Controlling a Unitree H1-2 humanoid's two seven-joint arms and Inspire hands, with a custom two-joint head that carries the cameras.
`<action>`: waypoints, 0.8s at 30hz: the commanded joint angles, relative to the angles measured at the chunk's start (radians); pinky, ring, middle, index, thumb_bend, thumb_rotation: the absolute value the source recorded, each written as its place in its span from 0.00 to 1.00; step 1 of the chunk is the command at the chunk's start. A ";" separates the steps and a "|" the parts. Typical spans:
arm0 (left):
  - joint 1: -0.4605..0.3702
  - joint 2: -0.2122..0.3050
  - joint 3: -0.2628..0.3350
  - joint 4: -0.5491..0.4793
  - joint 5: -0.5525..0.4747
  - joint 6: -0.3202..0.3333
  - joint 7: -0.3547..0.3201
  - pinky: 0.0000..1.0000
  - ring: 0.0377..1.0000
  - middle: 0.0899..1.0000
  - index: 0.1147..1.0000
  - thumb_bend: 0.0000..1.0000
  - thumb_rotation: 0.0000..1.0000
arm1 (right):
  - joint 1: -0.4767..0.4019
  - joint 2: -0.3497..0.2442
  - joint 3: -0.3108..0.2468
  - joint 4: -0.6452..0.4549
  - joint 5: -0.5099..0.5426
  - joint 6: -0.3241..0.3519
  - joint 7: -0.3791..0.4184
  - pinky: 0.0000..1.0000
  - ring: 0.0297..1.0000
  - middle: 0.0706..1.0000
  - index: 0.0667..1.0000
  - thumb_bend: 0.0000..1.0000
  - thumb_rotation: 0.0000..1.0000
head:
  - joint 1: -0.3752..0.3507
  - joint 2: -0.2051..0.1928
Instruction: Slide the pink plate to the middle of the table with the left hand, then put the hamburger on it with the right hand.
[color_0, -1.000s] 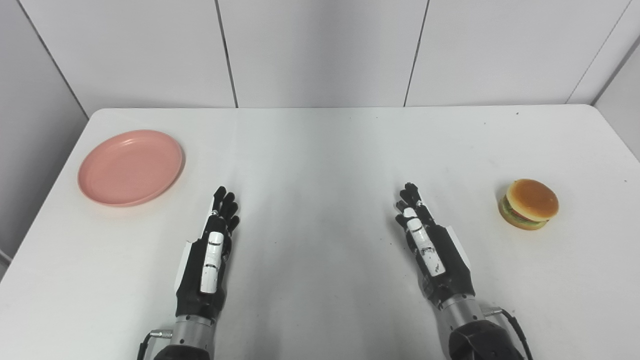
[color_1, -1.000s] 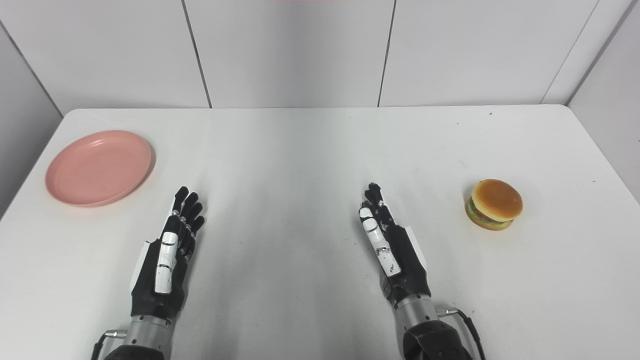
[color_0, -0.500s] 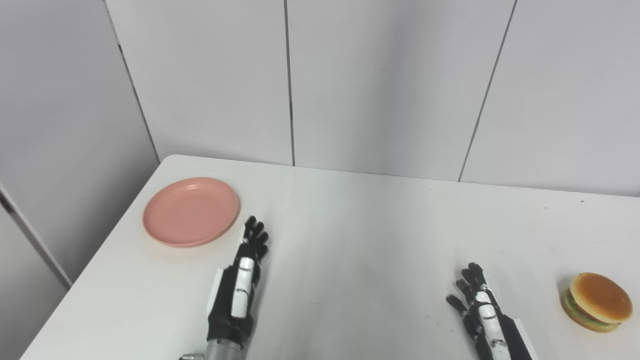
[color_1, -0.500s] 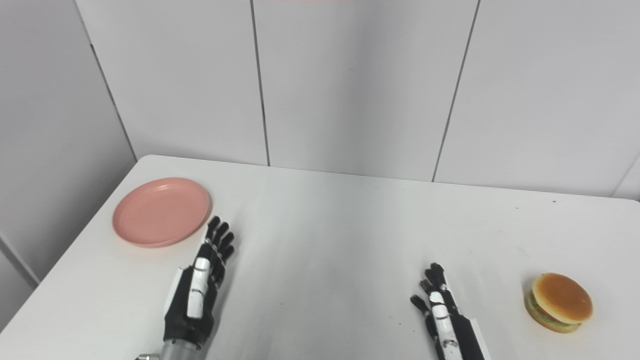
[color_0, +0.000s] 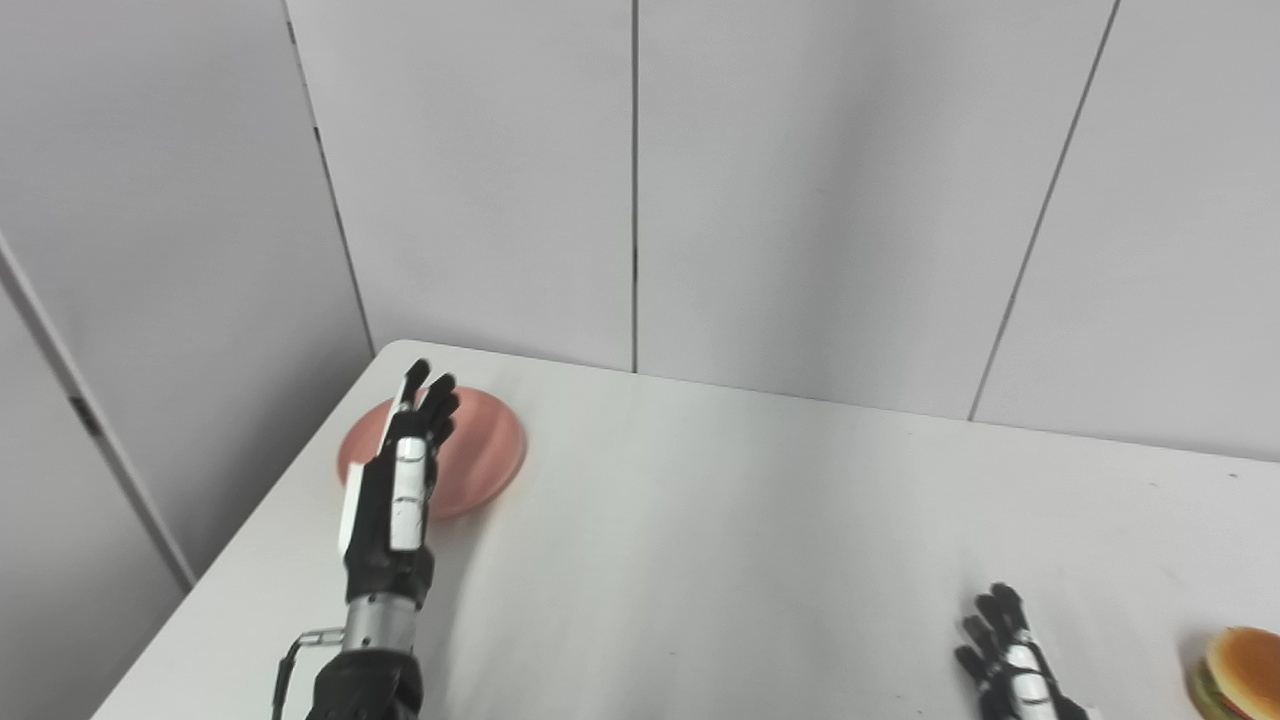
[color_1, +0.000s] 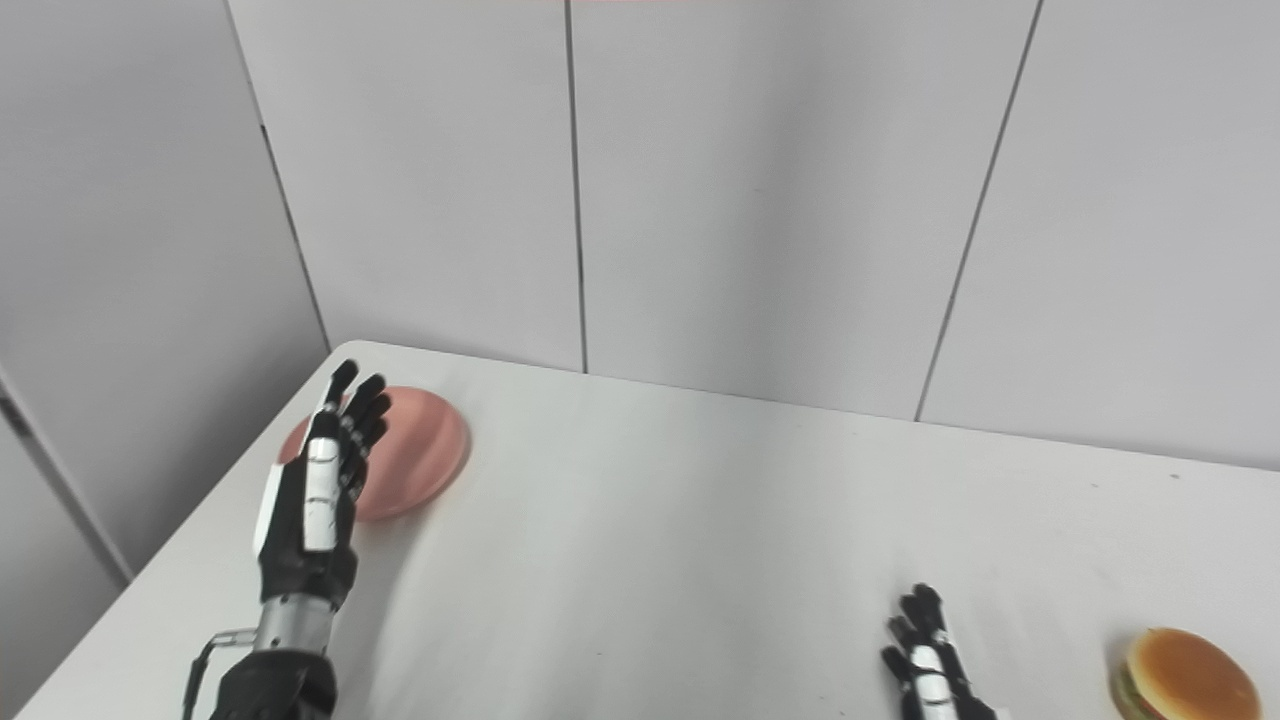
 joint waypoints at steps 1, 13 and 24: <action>-0.047 0.043 0.036 0.006 0.005 -0.027 0.035 0.90 0.86 0.85 0.86 0.79 1.00 | -0.003 -0.009 -0.010 0.017 0.020 -0.036 0.019 1.00 1.00 1.00 1.00 0.50 0.89 | 0.003 0.000; -0.170 0.155 0.148 0.218 0.042 -0.095 0.152 0.89 0.78 0.77 0.79 0.75 1.00 | -0.008 -0.027 -0.041 0.071 0.092 -0.061 0.051 1.00 1.00 1.00 1.00 0.59 0.83 | 0.050 0.006; -0.210 0.221 0.210 0.425 -0.058 -0.134 0.152 0.78 0.76 0.74 0.75 0.75 1.00 | -0.009 -0.033 -0.043 0.087 0.115 -0.069 0.066 1.00 1.00 1.00 1.00 0.67 0.82 | 0.064 0.008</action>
